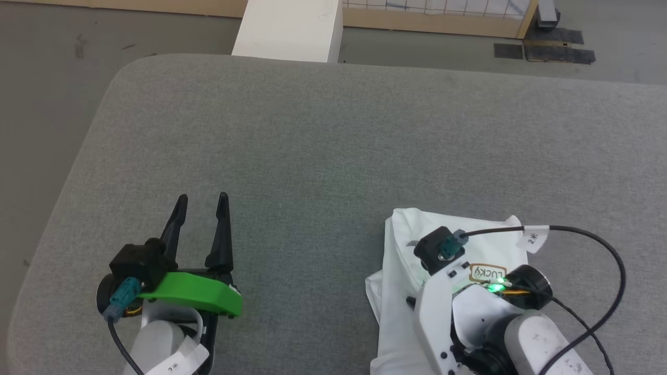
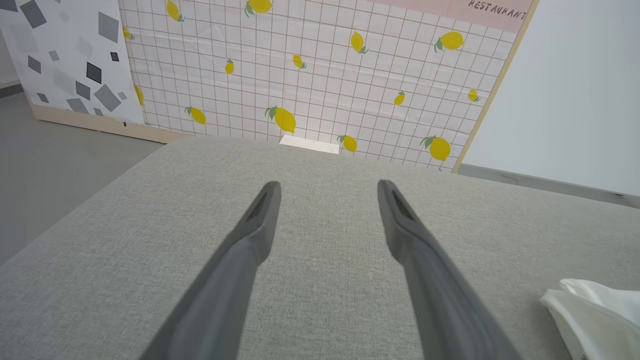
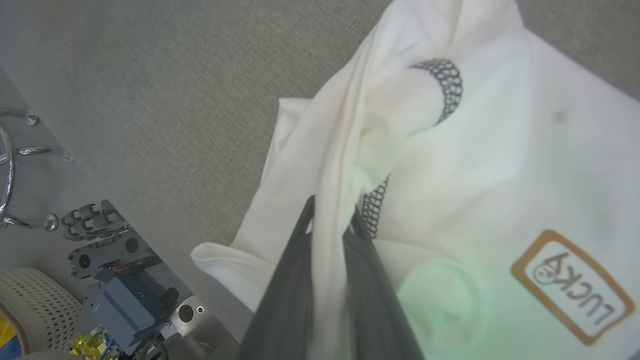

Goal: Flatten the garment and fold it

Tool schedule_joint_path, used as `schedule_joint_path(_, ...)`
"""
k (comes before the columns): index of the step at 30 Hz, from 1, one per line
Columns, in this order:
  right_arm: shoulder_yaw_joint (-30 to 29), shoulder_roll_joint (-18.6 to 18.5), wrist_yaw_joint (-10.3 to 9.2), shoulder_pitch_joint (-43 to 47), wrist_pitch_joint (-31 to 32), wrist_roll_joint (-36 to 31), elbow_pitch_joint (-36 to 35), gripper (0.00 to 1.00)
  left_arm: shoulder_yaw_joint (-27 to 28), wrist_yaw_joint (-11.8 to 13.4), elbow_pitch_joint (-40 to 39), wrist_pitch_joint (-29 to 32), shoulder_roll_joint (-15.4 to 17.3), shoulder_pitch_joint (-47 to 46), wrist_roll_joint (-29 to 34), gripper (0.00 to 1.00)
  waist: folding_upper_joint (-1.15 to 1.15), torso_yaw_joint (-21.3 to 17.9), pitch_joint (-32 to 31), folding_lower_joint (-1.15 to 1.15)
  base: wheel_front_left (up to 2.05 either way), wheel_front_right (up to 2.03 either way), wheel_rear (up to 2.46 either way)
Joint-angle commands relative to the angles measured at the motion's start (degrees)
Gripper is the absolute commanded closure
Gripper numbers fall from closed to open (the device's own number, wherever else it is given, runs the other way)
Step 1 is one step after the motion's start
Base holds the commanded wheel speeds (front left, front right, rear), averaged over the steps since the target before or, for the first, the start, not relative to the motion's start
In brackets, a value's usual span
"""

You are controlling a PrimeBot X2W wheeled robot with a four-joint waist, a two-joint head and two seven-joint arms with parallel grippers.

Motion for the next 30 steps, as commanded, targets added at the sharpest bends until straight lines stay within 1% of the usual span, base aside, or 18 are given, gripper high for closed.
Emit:
schedule_joint_path(1, 0.54, 0.45, -0.09, -1.30, -0.69, 0.69, 1.22, 1.00, 0.12, -0.39, -0.15, -0.26, -0.07, -0.99, -0.58, 0.00, 0.00, 0.35, 0.45, 0.00, 0.00, 0.00, 0.00)
schedule_joint_path(4, 2.01, 0.71, -0.09, -2.19, -1.10, 2.25, 4.27, 1.00, 0.26, -0.39, -0.24, -0.26, -0.09, -1.03, -0.64, 0.00, 0.00, 0.40, 0.65, 0.00, 0.00, 0.00, 0.00)
schedule_joint_path(5, 2.50, 0.72, -0.09, -2.40, -1.18, 2.70, 4.87, 0.85, 0.30, -0.39, -0.22, -0.26, -0.10, -1.01, -0.66, 0.00, 0.00, 0.37, 0.65, 0.00, 0.00, 0.00, 0.00)
schedule_joint_path(6, 3.05, 0.65, -0.09, -2.62, -1.36, 3.19, 5.35, 0.28, 0.32, -0.39, -0.19, -0.26, -0.12, -0.99, -0.67, 0.00, 0.00, 0.29, 0.61, 0.00, 0.00, 0.00, 0.00)
schedule_joint_path(7, 3.52, 0.54, -0.09, -2.74, -1.43, 3.64, 5.56, 0.00, 0.32, -0.39, -0.16, -0.26, -0.13, -0.97, -0.70, 0.00, 0.00, 0.18, 0.56, 0.00, 0.00, 0.00, 0.00)
schedule_joint_path(10, 4.88, 0.00, -0.09, -2.97, -2.15, 5.69, 4.92, 0.00, 0.30, -0.39, 0.02, -0.26, -0.16, -0.70, -0.77, 0.00, 0.00, -0.53, -0.09, 0.00, 0.00, 0.00, 0.00)
schedule_joint_path(14, 6.17, -1.23, -0.09, -2.53, -5.22, 9.42, 0.56, 0.00, 0.18, -0.39, 0.41, -0.26, -0.19, -0.34, -0.64, 0.00, 0.00, -1.52, -1.44, 0.00, 0.00, 0.00, 0.00)
schedule_joint_path(16, 5.79, -1.53, -0.09, -1.86, -8.18, 11.80, -2.96, 0.00, 0.25, -0.39, 0.54, -0.26, -0.18, -0.05, -0.54, 0.00, 0.00, -2.14, -2.28, 0.00, 0.00, 0.00, 0.00)
schedule_joint_path(19, 4.42, -2.71, -0.09, -1.07, -15.11, 13.47, -8.54, 0.00, 0.46, -0.39, 0.62, -0.26, -0.01, 0.71, -0.44, 0.00, 0.00, -3.37, -3.39, 0.00, 0.00, 0.00, 0.00)
schedule_joint_path(22, -0.89, -1.58, -0.09, 0.86, -24.41, 13.68, -11.69, 0.00, 0.66, -0.39, 0.57, -0.26, 0.06, 1.16, -0.31, 0.00, 0.00, -4.39, -4.08, 0.00, 0.00, 0.00, 0.00)
schedule_joint_path(25, -6.58, 0.35, -0.09, 3.53, -33.42, 14.78, -12.82, 0.00, 0.94, -0.39, 0.36, -0.26, 0.05, 1.43, -0.29, 0.00, 0.00, -5.46, -4.51, 0.00, 0.00, 0.00, 0.00)
schedule_joint_path(27, -9.83, 1.22, -0.09, 5.55, -36.88, 15.75, -12.33, 0.00, 0.90, -0.39, 0.33, -0.26, 0.05, 1.58, -0.25, 0.00, 0.00, -6.00, -4.67, 0.00, 0.00, 0.00, 0.00)
schedule_joint_path(30, -14.11, 2.12, -0.09, 8.11, -39.35, 17.50, -10.92, 0.00, 0.89, -0.39, 0.30, -0.26, 0.06, 1.80, -0.26, 0.00, 0.00, -6.56, -4.88, 0.00, 0.00, 0.00, 0.00)
